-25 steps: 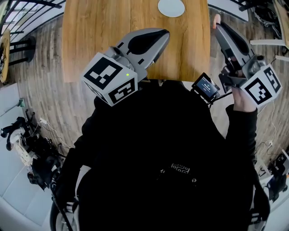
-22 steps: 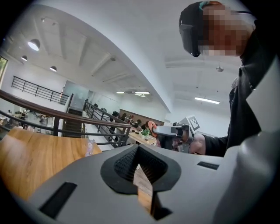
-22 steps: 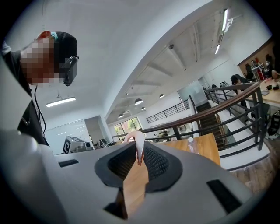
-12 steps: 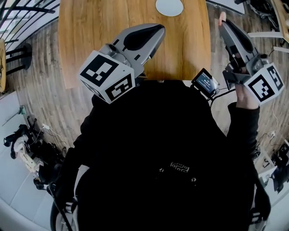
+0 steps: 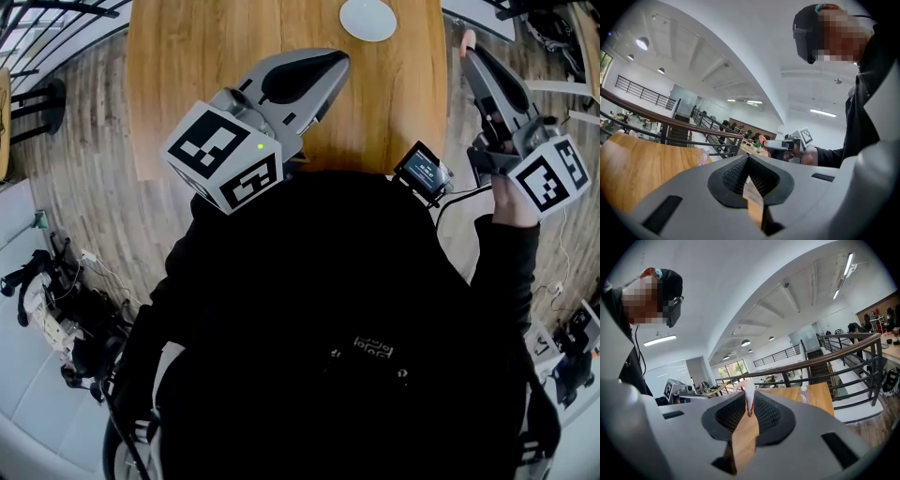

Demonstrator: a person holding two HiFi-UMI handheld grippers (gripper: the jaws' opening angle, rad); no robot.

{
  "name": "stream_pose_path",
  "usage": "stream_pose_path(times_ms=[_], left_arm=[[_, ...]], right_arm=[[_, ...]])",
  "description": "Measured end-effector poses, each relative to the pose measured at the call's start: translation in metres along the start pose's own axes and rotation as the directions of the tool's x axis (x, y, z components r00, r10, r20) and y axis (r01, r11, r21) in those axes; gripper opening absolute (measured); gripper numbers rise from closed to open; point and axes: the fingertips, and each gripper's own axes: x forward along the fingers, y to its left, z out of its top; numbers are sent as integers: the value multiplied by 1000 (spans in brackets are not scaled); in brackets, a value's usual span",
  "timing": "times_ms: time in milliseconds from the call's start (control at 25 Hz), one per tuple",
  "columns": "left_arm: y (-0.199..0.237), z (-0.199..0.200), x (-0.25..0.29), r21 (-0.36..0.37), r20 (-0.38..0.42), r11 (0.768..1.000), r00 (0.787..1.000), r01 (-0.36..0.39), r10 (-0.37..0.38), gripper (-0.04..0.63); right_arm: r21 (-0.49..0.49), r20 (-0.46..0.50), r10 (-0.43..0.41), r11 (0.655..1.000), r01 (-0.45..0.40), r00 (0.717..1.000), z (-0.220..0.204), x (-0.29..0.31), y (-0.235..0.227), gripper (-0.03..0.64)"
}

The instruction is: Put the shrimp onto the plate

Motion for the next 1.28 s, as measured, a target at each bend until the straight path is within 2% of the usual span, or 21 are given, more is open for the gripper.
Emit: stream_pose_path(times_ms=[360, 800, 1280], left_arm=[[23, -7, -18, -48, 6, 998, 999, -36, 36, 3], [54, -16, -33, -108, -1, 991, 997, -74, 74, 3], [70, -33, -29, -171, -30, 982, 997, -75, 71, 3]], right_arm=[[9, -62, 10, 1000, -9, 998, -14, 31, -9, 67], [-45, -155, 6, 999, -13, 988, -23, 78, -21, 67], [12, -248, 3, 1000, 0, 969, -53, 98, -55, 67]])
